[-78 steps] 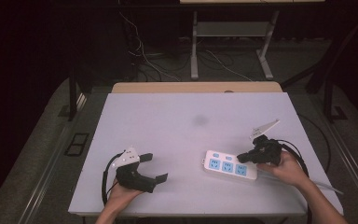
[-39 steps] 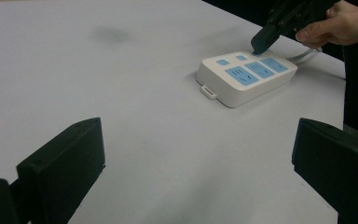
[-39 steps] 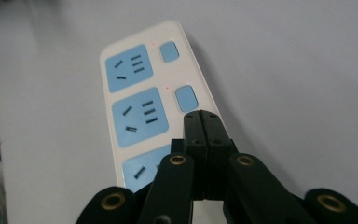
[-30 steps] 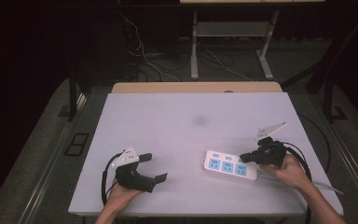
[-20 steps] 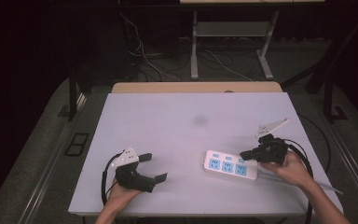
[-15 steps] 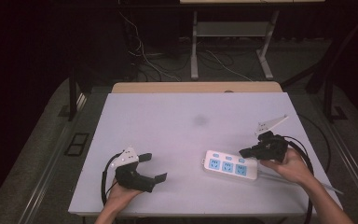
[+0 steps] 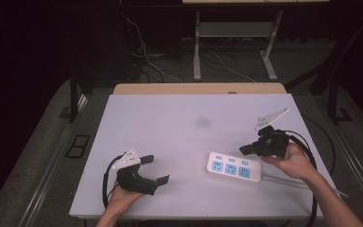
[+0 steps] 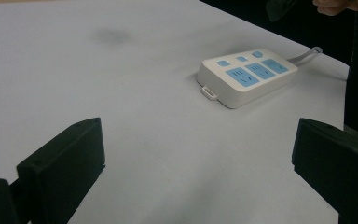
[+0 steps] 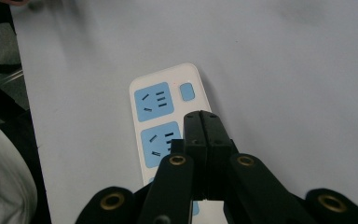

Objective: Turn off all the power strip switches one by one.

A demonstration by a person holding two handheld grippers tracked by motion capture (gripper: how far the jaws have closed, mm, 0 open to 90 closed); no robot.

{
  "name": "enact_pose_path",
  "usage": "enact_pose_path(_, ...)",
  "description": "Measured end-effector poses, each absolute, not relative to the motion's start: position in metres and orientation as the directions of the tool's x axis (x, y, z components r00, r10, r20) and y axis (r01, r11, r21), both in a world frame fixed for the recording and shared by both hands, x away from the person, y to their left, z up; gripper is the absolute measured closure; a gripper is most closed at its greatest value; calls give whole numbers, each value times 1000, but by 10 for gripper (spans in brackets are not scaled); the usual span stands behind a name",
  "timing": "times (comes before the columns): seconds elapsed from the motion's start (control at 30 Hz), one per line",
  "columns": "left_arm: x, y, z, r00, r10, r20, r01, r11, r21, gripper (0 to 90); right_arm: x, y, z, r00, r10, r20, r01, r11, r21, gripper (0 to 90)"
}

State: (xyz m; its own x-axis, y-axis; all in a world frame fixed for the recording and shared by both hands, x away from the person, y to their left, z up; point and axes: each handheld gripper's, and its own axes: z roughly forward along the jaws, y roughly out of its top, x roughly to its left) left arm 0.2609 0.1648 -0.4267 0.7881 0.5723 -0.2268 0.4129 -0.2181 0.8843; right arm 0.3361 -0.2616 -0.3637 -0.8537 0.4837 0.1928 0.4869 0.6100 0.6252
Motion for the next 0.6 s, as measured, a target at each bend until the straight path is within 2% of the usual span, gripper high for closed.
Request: enact_pose_path(0.6, 261, 166, -426, 787, 574, -226, 412, -216, 885, 8, 347, -242, -373, -862, 465, 205, 487, 640, 595, 900)
